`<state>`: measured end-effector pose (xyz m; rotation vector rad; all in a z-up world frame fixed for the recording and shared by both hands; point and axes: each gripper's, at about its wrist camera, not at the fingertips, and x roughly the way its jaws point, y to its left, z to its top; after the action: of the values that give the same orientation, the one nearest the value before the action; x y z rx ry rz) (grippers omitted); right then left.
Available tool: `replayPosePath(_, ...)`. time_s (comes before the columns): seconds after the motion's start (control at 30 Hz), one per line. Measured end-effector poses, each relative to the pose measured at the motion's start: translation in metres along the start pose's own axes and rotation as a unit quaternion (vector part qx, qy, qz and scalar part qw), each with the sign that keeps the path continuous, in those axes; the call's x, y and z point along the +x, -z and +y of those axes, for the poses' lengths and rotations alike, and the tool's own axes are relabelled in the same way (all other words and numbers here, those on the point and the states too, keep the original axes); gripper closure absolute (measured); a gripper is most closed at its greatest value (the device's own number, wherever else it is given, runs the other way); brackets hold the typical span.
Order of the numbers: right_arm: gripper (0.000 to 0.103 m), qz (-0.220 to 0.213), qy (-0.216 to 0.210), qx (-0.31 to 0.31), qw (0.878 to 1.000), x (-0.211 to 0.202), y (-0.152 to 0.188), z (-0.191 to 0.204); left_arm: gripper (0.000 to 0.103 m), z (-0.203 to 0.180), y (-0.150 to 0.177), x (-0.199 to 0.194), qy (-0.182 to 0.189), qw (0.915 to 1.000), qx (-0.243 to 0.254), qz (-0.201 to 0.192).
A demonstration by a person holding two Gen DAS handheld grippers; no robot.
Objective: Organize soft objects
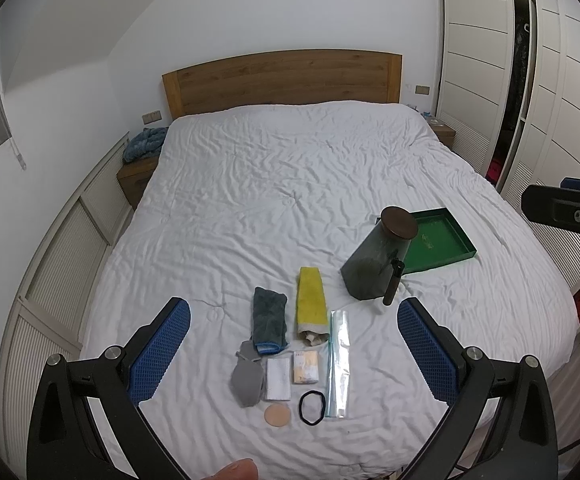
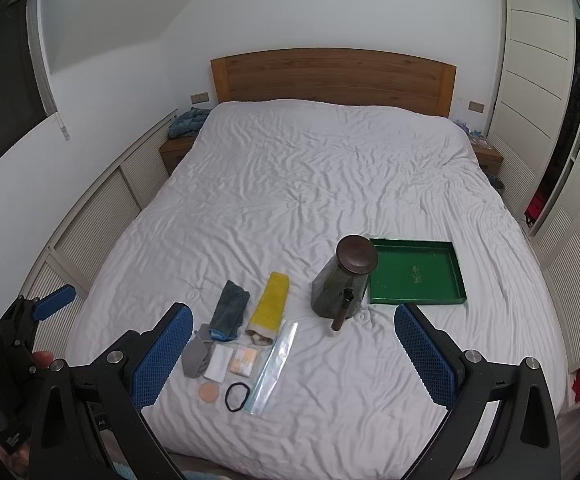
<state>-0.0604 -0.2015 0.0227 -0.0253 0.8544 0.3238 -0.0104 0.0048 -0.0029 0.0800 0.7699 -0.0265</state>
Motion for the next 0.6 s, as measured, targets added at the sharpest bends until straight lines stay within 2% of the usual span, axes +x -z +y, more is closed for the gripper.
replayPosePath(0.6,0.000,0.001,0.001,0.000,1.000,-0.0012,0.0027,-0.0002,0.001,0.0017,-0.0014,-0.0001,0.002,1.0000,0.000,0.002)
